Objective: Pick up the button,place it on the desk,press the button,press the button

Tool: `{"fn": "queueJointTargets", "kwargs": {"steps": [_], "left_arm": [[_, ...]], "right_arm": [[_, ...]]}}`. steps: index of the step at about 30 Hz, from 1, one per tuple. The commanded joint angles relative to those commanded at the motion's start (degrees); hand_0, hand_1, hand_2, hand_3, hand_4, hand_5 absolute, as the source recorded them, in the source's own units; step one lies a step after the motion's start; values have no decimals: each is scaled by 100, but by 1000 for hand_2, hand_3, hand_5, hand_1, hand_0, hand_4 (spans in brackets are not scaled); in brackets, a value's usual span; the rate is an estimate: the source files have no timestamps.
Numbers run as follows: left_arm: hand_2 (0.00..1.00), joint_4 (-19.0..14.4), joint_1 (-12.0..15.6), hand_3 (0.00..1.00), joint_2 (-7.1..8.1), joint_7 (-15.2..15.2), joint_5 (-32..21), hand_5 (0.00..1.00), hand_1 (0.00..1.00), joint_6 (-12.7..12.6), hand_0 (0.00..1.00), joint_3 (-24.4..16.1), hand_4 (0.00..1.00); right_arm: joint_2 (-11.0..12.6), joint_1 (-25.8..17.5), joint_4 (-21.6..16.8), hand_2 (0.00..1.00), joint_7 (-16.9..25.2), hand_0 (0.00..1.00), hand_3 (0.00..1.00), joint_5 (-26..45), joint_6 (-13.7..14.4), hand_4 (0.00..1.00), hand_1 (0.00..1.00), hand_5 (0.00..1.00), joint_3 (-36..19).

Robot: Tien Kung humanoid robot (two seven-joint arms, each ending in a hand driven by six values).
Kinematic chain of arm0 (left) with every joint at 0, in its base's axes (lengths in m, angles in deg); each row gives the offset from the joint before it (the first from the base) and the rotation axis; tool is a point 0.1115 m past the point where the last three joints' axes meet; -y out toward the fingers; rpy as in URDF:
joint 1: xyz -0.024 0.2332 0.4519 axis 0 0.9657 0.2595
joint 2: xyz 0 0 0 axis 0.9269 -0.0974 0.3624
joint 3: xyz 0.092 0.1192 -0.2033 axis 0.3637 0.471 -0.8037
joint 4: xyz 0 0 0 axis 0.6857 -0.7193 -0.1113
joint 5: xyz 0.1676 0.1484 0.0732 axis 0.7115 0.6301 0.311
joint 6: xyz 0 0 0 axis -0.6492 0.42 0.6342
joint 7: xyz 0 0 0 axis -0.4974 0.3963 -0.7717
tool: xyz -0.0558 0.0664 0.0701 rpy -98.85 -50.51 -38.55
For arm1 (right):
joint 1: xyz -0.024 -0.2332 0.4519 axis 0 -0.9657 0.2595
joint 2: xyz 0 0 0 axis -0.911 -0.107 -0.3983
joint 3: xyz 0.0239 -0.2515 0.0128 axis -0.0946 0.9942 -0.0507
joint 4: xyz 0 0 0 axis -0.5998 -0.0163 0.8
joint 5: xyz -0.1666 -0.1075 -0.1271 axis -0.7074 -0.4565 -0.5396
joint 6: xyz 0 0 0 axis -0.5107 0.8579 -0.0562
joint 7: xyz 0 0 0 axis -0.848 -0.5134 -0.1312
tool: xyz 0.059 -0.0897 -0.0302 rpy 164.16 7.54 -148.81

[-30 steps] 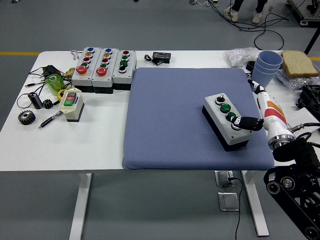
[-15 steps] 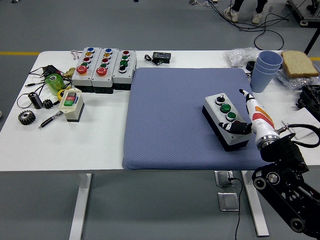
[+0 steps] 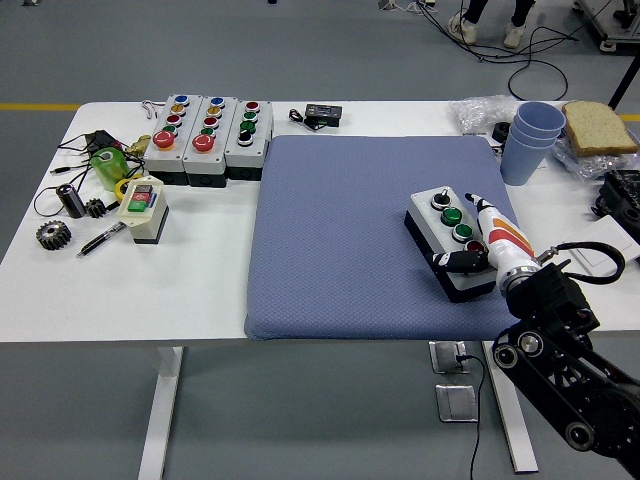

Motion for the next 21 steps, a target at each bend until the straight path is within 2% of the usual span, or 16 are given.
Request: {"fn": "queueJointTargets", "kwargs": {"steps": [1,6,7,12,13,18,19,21], "left_arm": [[709,0,0,629,0,0,1,734,696,0,640,0,377],[709,0,6,629,0,2,5,734,696,-2,640,-2,377],[708,0,7,629,0,2,4,732,696,-1,640,0,376],[708,0,15,629,1,11,-41,732,696,-5,640,45,376],[707,0,16,629,-1,6,-16,733,695,-3,640,30,378],[707,0,27,629,-7,-5,20,733,695,1,640,-2,378],[706,0,31,629,-10,-8,35,732,695,1,640,-16,377],[706,0,35,629,-14,-14,61,732,695,3,640,-41,377]], "right_arm": [[-5,15,17,983,0,899,978,-4,-28,981,871,205,1],[-39,141,225,983,0,899,978,-70,-165,981,871,205,-24],[-41,148,244,931,0,827,967,-65,-167,975,783,208,-27],[-24,165,416,931,0,827,967,64,-150,975,783,208,-152],[-26,166,450,869,0,664,970,69,-152,969,670,210,-174],[-21,154,582,869,0,664,970,87,-94,969,670,210,-177],[-17,147,599,777,0,397,964,84,-106,961,460,214,-166],[-11,142,616,777,0,397,964,50,-134,961,460,214,-141]]}}
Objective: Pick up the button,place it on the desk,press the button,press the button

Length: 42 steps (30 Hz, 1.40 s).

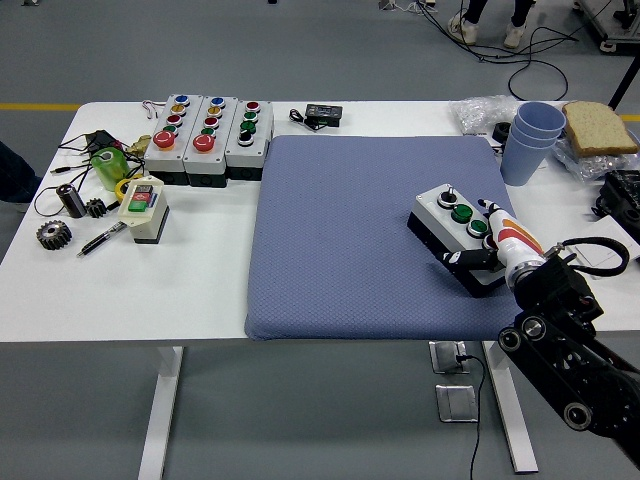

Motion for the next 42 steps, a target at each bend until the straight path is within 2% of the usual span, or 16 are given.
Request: {"fn": "queueJointTargets", "kwargs": {"steps": [3,4,9,10,15,16,18,20,22,24,28,33,34,39,40,42], "left_arm": [[706,0,11,629,-4,-5,23,732,695,2,640,-21,377],[707,0,17,629,-5,-8,38,733,695,3,640,-34,377],[707,0,26,629,-7,-6,38,733,695,0,640,-39,377],[706,0,26,630,-7,-6,35,733,695,-1,641,-38,377],[706,0,7,630,4,-1,7,733,695,-5,641,-25,377],[705,0,5,629,5,-1,5,732,694,-5,640,-27,377],[705,0,3,629,7,-2,18,732,694,-6,640,-45,377],[705,0,0,629,7,-3,20,732,694,-6,640,-51,377],[705,0,-11,631,6,2,-3,732,694,-8,640,-36,378],[705,0,-22,631,3,3,-3,732,694,-8,640,-32,378],[705,0,-22,629,-1,3,-9,732,694,-8,641,-34,378],[705,0,-22,629,-2,6,-35,732,694,-9,641,-1,378],[704,0,-20,629,-3,5,-33,732,694,-9,641,-1,378],[704,0,-13,629,-5,0,-17,732,694,-11,641,-6,378],[704,0,-16,630,-5,-4,1,731,694,-11,640,-21,378],[704,0,-17,630,-3,-6,14,731,694,-11,640,-32,378]], "right_arm": [[21,13,15,777,0,397,964,-56,-86,961,460,214,57],[48,34,20,628,0,253,845,-106,-180,907,348,192,96],[205,132,3,628,0,253,845,-197,-311,907,348,192,272],[217,140,1,487,0,133,647,-204,-308,759,242,147,284],[475,267,-126,487,0,133,647,-119,-46,759,242,147,594],[503,280,-146,398,0,49,540,-88,13,670,130,149,630],[618,331,-231,398,19,49,540,-2,139,670,130,149,763],[703,382,-292,398,198,49,540,26,230,670,130,149,864],[816,503,-310,363,623,43,533,74,146,658,90,153,1011],[908,679,-273,363,1126,43,533,-98,-4,658,90,153,1200],[969,989,-178,342,2041,39,537,-411,-48,674,74,159,1603],[947,1312,-22,342,3035,39,537,-328,-79,674,74,159,2134],[935,1361,18,337,3124,35,536,-305,-73,702,74,170,2219],[816,1602,373,337,3365,35,536,-233,-231,702,74,170,2709],[796,1632,453,372,3394,97,542,-225,-259,751,132,194,2770],[779,1652,519,372,3412,97,542,-219,-316,751,132,194,2817]]}}
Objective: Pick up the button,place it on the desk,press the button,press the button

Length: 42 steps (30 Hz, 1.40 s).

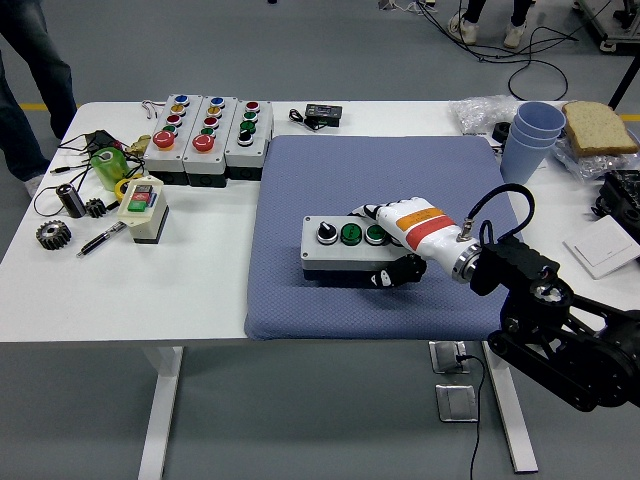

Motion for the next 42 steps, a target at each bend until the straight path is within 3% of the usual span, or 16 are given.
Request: {"fn": "queueJointTargets", "kwargs": {"steps": [3,4,9,10,15,16,20,22,25,30,33,34,37,39,40,42], "left_arm": [[704,0,1,630,2,-6,30,731,694,1,640,-24,378],[705,0,4,631,1,-11,49,732,694,4,641,-38,378],[705,0,11,631,3,-21,78,732,694,10,641,-48,378],[703,0,11,630,8,-16,62,730,694,8,640,-31,378],[703,0,1,630,17,-18,98,730,694,3,640,-84,378],[703,0,0,631,18,-20,107,728,694,4,640,-95,379],[703,0,-4,631,13,-28,126,728,694,8,640,-121,379],[703,0,-4,630,12,-27,113,728,694,7,640,-111,379],[703,0,3,630,12,-24,99,728,694,6,640,-95,379],[702,0,-11,630,13,-17,97,727,694,3,640,-112,378],[702,0,-27,630,14,-16,103,727,694,0,640,-116,378],[702,0,-23,630,17,-5,62,727,694,-4,640,-97,378],[702,0,-12,630,19,6,29,727,694,-7,640,-94,378],[702,0,-9,630,19,-1,70,727,694,-2,640,-108,378],[701,0,-5,630,19,-2,80,728,693,0,640,-112,377],[701,0,6,630,19,-1,91,728,693,0,640,-121,377]], "right_arm": [[-26,3,85,372,-15,97,542,-57,-132,751,132,194,47],[-38,-5,113,460,-19,329,571,-84,-121,792,272,220,49],[-64,-38,175,460,-126,329,571,-275,-181,792,272,220,7],[-63,-51,176,741,-136,936,785,-348,-187,972,700,230,-26],[-57,-70,175,741,-108,936,785,-408,-252,972,700,230,-140],[-53,-68,175,899,-107,998,944,-410,-287,998,842,199,-154],[-26,-83,120,899,-122,998,944,-487,-494,998,842,199,-216],[-13,-104,81,951,-125,998,990,-478,-531,998,896,158,-248],[29,-190,-70,951,-112,998,990,-392,-546,998,896,158,-363],[213,-429,-564,960,-92,998,998,-96,-531,998,900,155,-709],[386,-645,-988,960,-128,998,998,91,-360,998,900,155,-972],[487,-760,-1128,784,-190,797,903,120,-231,989,667,144,-1082],[809,-1134,-1662,784,-279,797,903,34,319,989,667,144,-1425],[997,-1293,-1875,784,-273,797,903,-134,464,989,667,144,-1575],[1097,-1368,-1961,541,-258,486,836,-217,533,973,366,147,-1641],[1251,-1470,-2070,541,-213,486,836,-216,516,973,366,147,-1711]]}}
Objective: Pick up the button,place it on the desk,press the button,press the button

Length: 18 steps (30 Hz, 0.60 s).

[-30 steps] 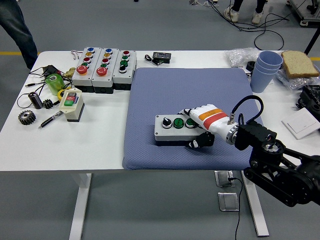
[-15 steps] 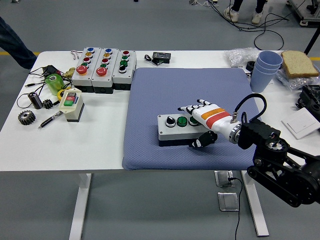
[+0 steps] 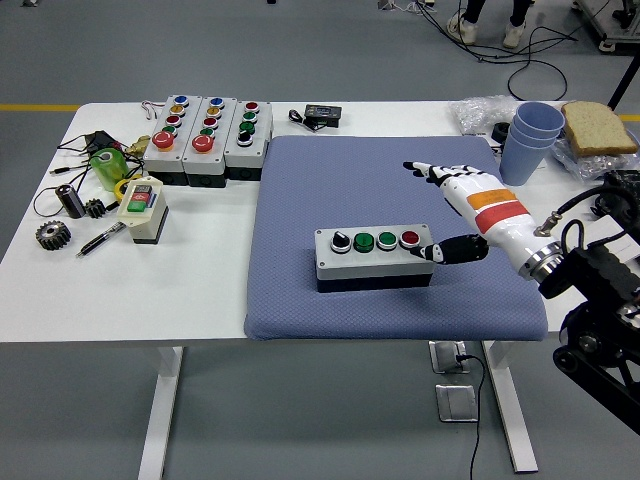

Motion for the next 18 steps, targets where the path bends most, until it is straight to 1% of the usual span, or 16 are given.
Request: {"fn": "queueJointTargets", "kwargs": {"steps": [3,4,6,7,9,10,14,15,16,18], "left_arm": [[701,0,10,630,-2,-1,6,728,693,1,640,3,377],[702,0,16,630,-5,1,-2,728,693,-1,640,7,376],[702,0,19,630,-7,1,-5,728,693,-2,640,6,376],[702,0,25,630,-14,-6,16,728,693,-1,640,-7,376],[702,0,31,630,-19,-6,-4,728,693,-1,640,23,376],[701,0,32,629,-20,-4,-20,729,693,-1,640,38,375],[701,0,38,629,-26,-14,12,729,693,4,640,18,375],[701,0,39,629,-26,-13,6,729,693,3,640,24,375],[701,0,41,629,-27,-12,1,732,693,3,640,26,376],[701,0,39,629,-29,-16,15,732,693,4,640,16,376]], "right_arm": [[121,-71,-46,541,76,486,836,212,-66,973,366,147,32],[146,-91,-38,274,71,178,734,244,-134,867,7,255,71],[155,-100,-31,274,59,178,734,252,-179,867,7,255,95],[144,-106,2,274,19,178,734,263,-263,867,7,255,148],[105,-101,63,274,-39,178,734,238,-336,867,7,255,219],[92,-97,80,213,-52,123,721,227,-350,866,2,286,236],[-87,-24,234,213,-101,123,721,194,-361,866,2,286,274],[-111,-19,254,213,-106,123,721,194,-361,866,2,286,272],[-146,-12,287,193,-113,111,711,195,-360,870,2,295,269],[-166,-6,322,193,-115,111,711,205,-362,870,2,295,274]]}}
